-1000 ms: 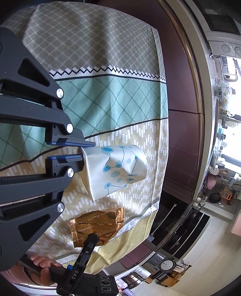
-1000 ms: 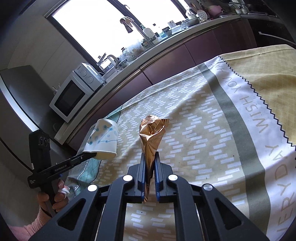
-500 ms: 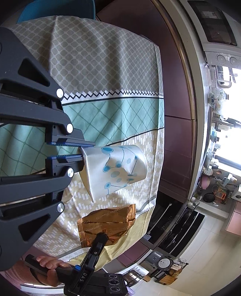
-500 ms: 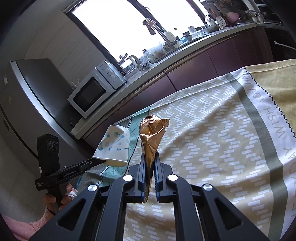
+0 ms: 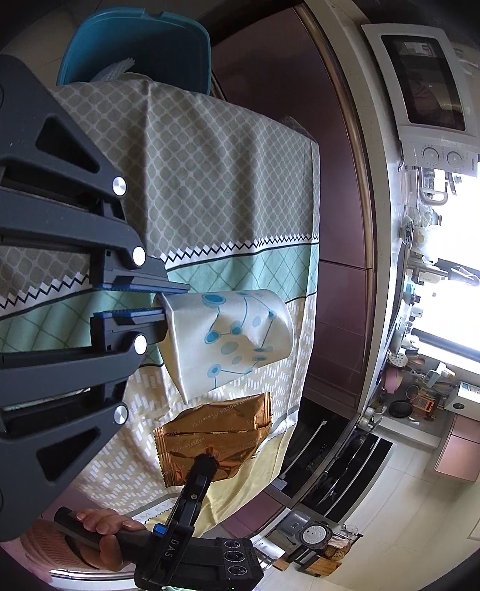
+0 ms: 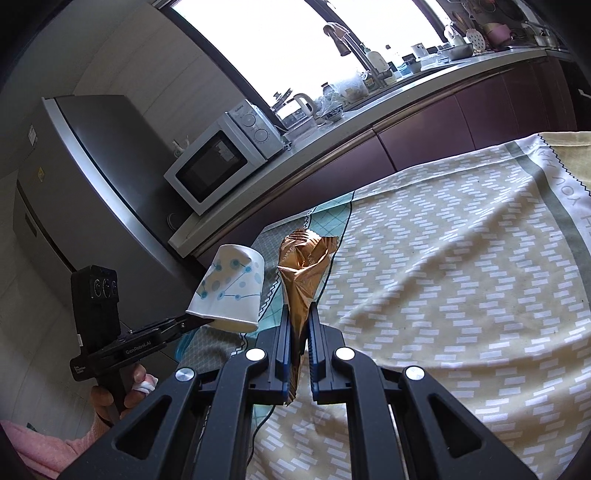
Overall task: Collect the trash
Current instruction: 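Carry the cup and snack bag over the teal bin with both tools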
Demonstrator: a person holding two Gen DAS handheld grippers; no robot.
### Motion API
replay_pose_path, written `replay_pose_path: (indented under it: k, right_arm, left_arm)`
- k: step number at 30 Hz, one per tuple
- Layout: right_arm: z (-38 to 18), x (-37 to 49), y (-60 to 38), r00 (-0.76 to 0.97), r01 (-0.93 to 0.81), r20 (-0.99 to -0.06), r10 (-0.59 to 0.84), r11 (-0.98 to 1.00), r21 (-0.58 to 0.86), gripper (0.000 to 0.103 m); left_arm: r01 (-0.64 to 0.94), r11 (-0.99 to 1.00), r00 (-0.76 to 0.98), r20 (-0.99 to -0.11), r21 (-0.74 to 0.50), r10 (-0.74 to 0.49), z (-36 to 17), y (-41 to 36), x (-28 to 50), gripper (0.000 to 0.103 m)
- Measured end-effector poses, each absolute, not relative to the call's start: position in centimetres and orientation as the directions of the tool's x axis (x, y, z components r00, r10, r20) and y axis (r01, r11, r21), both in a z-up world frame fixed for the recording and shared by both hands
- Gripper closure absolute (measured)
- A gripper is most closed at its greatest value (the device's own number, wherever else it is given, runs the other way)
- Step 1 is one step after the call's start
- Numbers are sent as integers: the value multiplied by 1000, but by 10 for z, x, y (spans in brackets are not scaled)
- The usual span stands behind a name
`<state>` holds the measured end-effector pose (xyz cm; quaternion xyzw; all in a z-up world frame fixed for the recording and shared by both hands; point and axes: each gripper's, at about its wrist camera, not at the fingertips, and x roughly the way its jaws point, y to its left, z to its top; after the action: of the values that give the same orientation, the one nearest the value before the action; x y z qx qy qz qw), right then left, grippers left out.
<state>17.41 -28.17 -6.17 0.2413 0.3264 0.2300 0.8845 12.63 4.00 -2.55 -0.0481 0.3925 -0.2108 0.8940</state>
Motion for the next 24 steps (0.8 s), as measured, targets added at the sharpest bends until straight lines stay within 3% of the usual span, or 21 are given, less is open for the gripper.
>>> replay_pose_path:
  k: [24]
  right_arm:
    - [-60,178,-226,603,-345,-461,651,734,585,96]
  left_arm:
    - [243,943,658,-675,-229,-334,-22,99,87,96]
